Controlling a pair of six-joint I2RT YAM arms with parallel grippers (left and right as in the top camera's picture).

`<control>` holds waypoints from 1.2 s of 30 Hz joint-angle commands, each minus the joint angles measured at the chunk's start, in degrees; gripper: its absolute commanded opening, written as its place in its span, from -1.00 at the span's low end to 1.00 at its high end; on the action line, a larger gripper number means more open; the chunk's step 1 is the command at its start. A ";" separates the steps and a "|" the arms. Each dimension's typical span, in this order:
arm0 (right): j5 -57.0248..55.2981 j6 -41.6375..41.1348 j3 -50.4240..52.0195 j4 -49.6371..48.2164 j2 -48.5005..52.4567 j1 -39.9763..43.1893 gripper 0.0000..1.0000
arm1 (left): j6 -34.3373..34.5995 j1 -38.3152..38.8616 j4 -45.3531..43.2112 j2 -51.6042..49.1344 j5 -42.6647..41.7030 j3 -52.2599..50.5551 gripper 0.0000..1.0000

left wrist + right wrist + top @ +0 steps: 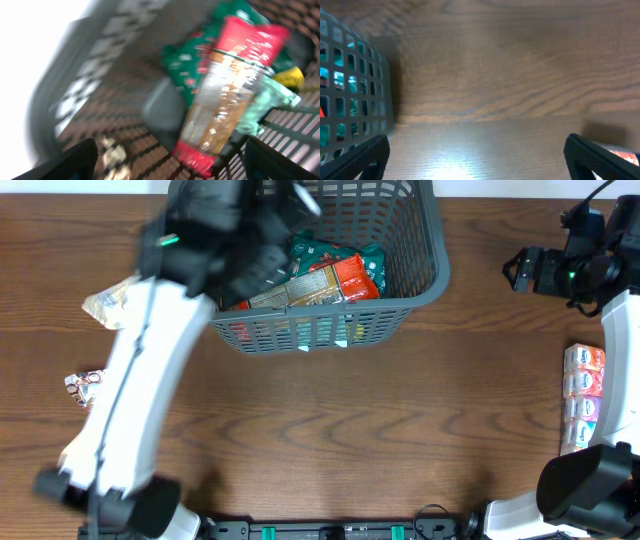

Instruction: Pack container

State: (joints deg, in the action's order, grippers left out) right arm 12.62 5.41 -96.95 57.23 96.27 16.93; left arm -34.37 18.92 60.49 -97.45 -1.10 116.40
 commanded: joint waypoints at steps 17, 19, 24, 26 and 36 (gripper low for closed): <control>-12.90 -2.84 -40.00 40.11 -1.73 -0.02 0.98 | 22.16 -30.32 3.15 18.29 -6.88 -19.28 0.82; -11.89 -5.16 -37.07 40.09 -4.44 0.04 0.99 | 22.62 -31.50 0.13 20.09 -7.39 -24.83 0.82; -10.73 -9.84 -24.48 40.09 -14.23 -0.52 0.99 | 24.87 -32.13 -5.53 23.15 -7.52 -34.73 0.82; -11.19 -10.54 -17.94 40.06 -18.49 -0.50 0.99 | 24.90 -32.13 -6.45 23.56 -7.54 -36.98 0.82; -29.53 -7.91 10.38 33.18 -28.09 4.48 0.98 | 25.66 -32.09 -9.20 23.63 -10.49 -39.21 0.82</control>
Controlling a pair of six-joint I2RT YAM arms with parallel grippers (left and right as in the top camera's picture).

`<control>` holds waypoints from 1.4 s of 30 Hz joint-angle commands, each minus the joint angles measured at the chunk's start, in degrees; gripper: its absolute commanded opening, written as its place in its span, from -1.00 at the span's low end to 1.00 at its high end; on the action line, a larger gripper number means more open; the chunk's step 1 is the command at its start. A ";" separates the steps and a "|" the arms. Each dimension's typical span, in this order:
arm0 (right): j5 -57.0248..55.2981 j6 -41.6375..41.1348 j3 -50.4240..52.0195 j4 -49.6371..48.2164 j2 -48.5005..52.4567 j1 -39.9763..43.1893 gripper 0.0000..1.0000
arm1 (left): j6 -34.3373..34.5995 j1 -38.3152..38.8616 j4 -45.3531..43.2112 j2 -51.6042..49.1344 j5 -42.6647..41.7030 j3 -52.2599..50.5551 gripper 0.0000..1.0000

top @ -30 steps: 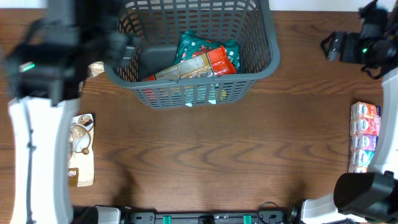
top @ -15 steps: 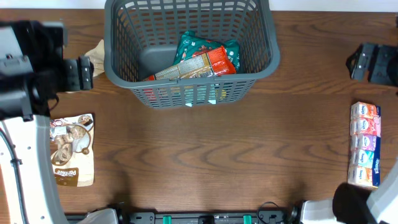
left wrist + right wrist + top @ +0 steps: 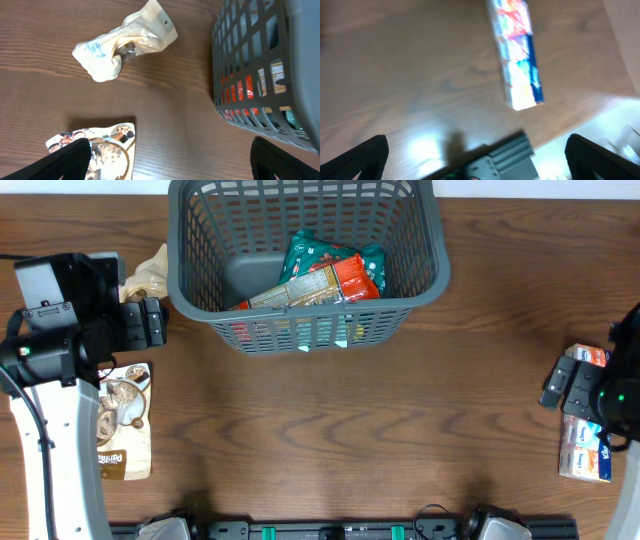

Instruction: Pack container

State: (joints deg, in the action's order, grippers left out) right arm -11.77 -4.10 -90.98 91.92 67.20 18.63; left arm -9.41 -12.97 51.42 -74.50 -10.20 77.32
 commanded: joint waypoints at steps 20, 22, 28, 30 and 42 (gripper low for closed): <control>10.93 13.62 7.04 -14.86 27.43 27.50 0.99 | 0.68 -0.20 0.46 0.70 -1.38 -0.13 0.82; 11.06 15.04 7.04 -16.92 29.27 28.17 0.99 | 0.50 -0.20 0.59 0.70 -1.38 -0.13 0.82; 11.76 19.41 7.04 -23.37 34.14 29.42 0.98 | -1.09 -0.20 0.55 0.70 -0.66 -0.13 0.82; 14.03 21.35 7.04 -24.98 35.76 29.42 0.98 | -1.27 -0.20 0.50 0.70 -0.50 -0.13 0.82; 16.35 26.32 7.10 -34.95 45.99 28.59 0.98 | -1.20 -0.20 0.46 0.70 -0.50 -0.13 0.82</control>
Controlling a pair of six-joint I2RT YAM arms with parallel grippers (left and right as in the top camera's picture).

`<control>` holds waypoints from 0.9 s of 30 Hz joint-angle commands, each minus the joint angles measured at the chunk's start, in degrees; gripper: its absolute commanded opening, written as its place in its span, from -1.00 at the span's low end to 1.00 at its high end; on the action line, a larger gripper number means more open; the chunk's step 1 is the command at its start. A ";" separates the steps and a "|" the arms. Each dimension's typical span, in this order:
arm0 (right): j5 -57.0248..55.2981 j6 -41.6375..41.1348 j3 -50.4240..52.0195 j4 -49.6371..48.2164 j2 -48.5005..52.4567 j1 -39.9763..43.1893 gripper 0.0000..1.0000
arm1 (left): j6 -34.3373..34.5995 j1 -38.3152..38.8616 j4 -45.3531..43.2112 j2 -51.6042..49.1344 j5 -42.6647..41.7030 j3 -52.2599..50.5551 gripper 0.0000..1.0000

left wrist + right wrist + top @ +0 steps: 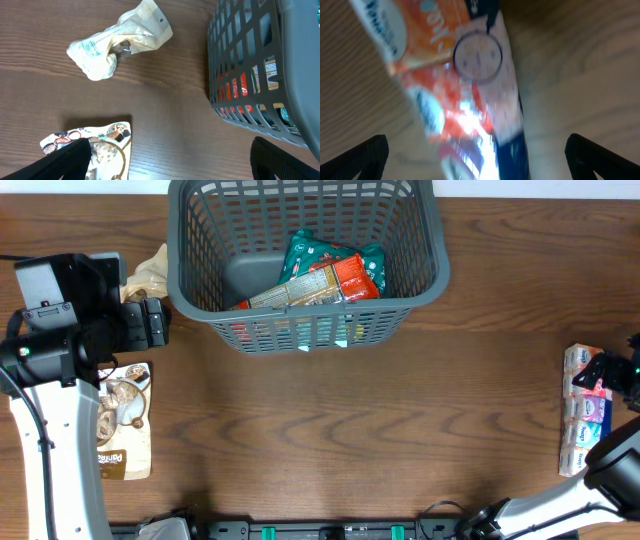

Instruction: Pack container

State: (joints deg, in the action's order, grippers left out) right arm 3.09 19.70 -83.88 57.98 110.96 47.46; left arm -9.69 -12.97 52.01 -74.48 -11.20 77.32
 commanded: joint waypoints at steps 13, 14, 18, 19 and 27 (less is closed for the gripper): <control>5.92 3.96 0.35 -2.34 12.39 -2.16 0.68 | -0.68 -0.20 -0.55 0.68 0.50 -0.13 0.82; 6.01 3.96 0.37 -2.56 12.39 -2.47 0.57 | -0.70 -0.20 -0.55 0.68 0.50 -0.13 0.83; 6.21 3.93 0.37 -2.91 12.39 -3.80 0.08 | -0.68 -0.20 -0.52 0.68 0.52 -0.13 0.82; 6.25 3.93 0.37 -2.95 12.37 -4.22 -0.02 | -0.70 -0.20 -0.52 0.68 0.52 -0.13 0.82; 10.71 2.36 -0.92 -2.71 8.90 -9.18 -0.84 | -0.74 -0.20 -0.52 1.44 0.52 -0.13 0.83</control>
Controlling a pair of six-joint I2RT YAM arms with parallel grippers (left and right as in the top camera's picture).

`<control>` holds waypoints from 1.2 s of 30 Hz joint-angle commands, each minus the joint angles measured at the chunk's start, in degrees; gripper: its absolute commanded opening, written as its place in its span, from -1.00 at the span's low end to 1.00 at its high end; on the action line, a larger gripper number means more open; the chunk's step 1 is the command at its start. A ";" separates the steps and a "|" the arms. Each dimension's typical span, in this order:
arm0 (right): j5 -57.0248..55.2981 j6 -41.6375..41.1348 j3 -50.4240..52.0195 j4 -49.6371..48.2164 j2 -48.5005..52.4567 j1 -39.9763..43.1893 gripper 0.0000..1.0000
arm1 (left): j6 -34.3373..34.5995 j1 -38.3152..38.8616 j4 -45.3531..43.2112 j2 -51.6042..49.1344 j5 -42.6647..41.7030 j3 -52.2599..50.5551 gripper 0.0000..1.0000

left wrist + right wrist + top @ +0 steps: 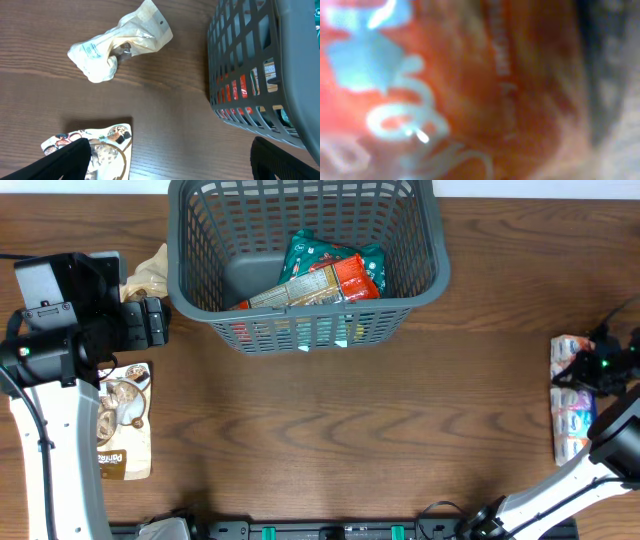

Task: Pack container
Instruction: 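Grasp the stack of small tissue packs with the right gripper, then carry the tissue packs into the basket and open the right gripper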

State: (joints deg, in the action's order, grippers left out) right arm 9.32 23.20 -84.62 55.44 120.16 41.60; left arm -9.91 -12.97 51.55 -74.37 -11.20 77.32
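Note:
A grey mesh basket (437, 240) stands at the back centre. It holds a green packet (325, 252) and a red-and-clear packet (310, 285). A long pack of tissues (572, 415) lies at the right edge, and my right gripper (598, 363) is down on its far end. The right wrist view is filled by blurred orange wrapping (445, 90), which hides the fingers. My left gripper (170, 165) hangs open and empty left of the basket, above a crumpled beige bag (120, 47) and a cookie packet (95, 145).
The basket wall (240, 75) rises just right of the left gripper. The beige bag (150, 273) lies against the basket's left side, and the cookie packet (122, 420) lies near the left table edge. Bare wood stretches between the basket and the front edge.
The right gripper has come down onto the far end of the tissue pack, and the pack has shifted slightly left and away. The left arm has not moved.
At first my left gripper was over the basket's contents and my right arm was at the back right. Then the left gripper was open beside the basket, and the right was near the tissue pack. The right then closed in on the pack and now touches it.

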 commanded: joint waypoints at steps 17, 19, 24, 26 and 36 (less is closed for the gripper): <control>4.42 -14.03 -35.23 2.69 -25.66 -28.24 -0.97 | -0.50 -0.20 0.20 3.34 0.48 -0.13 0.83; 4.63 -10.80 -39.19 2.69 -26.49 -33.31 -0.97 | -0.50 -0.20 0.42 3.45 0.48 -0.13 0.84; 6.62 1.44 -42.99 -0.04 -26.45 -48.70 -0.98 | -0.50 -0.20 1.51 3.45 0.46 -0.13 0.84; 6.60 5.99 -42.99 -2.10 -25.42 -55.23 -0.98 | -0.50 -0.20 1.64 3.45 0.46 -0.13 0.83; 9.25 19.02 -42.99 -3.96 -11.06 -70.86 -0.98 | -0.50 -0.17 1.86 3.45 0.44 -0.13 0.83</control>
State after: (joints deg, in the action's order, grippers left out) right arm 16.60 36.03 -127.50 51.09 105.03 -27.88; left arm -10.13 -12.97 53.10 -71.77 -11.18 77.32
